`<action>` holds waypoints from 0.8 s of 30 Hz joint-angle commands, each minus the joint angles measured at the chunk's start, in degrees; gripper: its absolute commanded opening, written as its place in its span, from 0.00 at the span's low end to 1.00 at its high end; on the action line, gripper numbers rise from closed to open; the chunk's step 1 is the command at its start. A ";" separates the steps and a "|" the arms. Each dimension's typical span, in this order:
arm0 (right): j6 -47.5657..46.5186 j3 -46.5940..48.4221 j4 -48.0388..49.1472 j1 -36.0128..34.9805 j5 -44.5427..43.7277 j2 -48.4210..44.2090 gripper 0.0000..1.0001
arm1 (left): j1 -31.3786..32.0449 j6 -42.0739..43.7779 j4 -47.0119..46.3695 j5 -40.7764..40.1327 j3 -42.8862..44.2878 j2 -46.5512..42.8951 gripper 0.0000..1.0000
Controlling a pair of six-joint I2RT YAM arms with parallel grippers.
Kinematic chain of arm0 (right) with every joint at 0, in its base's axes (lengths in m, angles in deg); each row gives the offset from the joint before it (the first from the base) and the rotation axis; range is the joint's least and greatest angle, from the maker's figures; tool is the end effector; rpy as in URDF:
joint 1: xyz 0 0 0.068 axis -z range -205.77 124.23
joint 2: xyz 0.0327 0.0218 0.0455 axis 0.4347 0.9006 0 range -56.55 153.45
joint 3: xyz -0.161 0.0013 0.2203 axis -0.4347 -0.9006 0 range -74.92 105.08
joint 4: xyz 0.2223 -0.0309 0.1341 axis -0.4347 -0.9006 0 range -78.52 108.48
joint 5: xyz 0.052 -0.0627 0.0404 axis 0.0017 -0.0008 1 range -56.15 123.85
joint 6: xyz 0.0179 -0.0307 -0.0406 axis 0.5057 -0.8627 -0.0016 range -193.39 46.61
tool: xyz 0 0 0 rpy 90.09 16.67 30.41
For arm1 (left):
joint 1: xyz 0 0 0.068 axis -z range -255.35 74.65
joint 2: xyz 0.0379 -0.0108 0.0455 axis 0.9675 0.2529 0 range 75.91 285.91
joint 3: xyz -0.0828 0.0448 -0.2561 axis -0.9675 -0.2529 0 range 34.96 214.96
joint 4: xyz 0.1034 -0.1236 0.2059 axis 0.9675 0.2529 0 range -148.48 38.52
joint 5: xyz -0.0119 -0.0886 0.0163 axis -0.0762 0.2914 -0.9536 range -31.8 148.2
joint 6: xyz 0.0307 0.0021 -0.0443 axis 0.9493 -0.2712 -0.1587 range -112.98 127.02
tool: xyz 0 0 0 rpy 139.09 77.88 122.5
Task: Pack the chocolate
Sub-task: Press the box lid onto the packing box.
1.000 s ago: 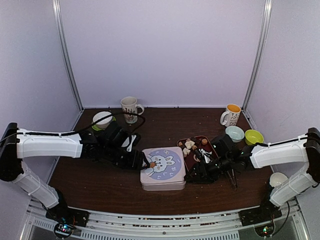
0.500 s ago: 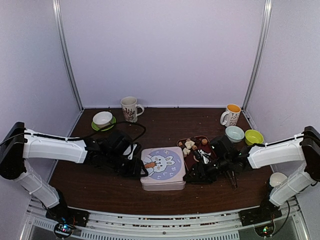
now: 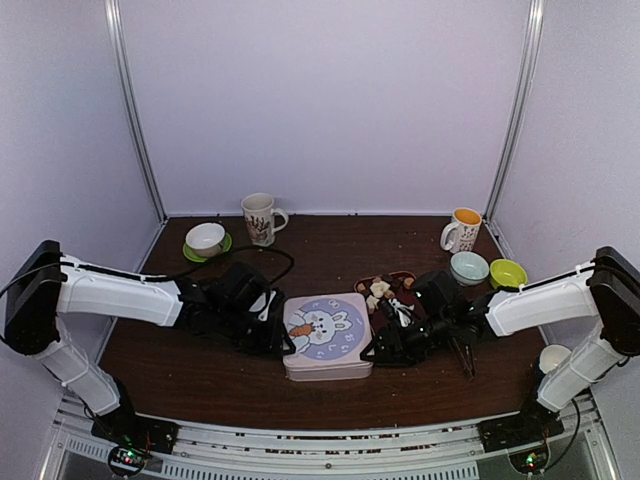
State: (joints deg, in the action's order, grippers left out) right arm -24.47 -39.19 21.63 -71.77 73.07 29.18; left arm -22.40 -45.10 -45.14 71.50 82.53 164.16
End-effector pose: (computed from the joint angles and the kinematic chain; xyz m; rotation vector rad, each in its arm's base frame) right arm 0.1736 0.2121 0.1535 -0.3168 2.7536 1.4608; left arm 0.1746 -0.2449 0.1753 0.1260 2.7930 -0.9185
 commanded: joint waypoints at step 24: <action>-0.27 -3.43 0.60 -1.13 -2.20 0.31 0.40 | 0.77 1.62 -1.76 0.74 4.11 3.71 0.33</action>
State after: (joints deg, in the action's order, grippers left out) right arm -20.95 -43.65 28.28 -71.24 75.21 29.29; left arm -23.17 -45.12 -42.38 73.93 85.37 166.82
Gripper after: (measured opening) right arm 0.360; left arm 0.315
